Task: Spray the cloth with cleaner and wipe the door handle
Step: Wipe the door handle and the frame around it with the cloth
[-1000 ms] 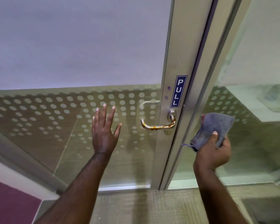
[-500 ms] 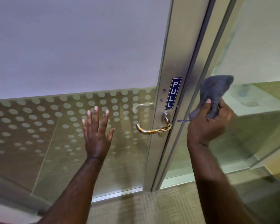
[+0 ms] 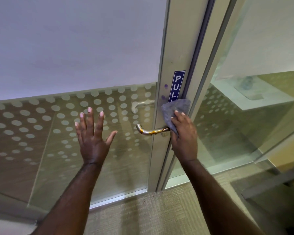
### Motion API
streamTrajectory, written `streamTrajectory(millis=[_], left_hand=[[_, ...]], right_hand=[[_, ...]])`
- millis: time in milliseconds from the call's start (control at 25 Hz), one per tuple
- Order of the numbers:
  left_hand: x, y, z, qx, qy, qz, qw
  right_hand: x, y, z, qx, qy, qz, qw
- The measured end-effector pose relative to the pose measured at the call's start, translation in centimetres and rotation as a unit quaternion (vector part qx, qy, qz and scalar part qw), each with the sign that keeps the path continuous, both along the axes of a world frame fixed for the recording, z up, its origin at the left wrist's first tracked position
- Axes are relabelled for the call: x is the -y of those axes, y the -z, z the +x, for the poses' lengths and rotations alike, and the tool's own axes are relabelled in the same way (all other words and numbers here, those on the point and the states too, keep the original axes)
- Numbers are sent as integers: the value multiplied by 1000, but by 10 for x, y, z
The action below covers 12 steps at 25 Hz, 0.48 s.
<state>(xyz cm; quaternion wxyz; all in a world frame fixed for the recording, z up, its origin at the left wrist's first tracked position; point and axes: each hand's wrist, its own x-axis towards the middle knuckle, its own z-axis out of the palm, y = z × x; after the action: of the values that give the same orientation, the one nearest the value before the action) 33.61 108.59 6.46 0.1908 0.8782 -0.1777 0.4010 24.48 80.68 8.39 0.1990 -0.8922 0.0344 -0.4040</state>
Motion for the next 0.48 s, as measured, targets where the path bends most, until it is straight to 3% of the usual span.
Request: streamTrajectory(millis=[240, 480], left_hand=[[1, -2, -2, 2, -3, -1, 1000], [1, -2, -3, 3, -5, -9, 1000]], right_hand=[[22, -4, 4, -103, -133, 54, 984], [39, -5, 1, -156, -192, -61, 967]])
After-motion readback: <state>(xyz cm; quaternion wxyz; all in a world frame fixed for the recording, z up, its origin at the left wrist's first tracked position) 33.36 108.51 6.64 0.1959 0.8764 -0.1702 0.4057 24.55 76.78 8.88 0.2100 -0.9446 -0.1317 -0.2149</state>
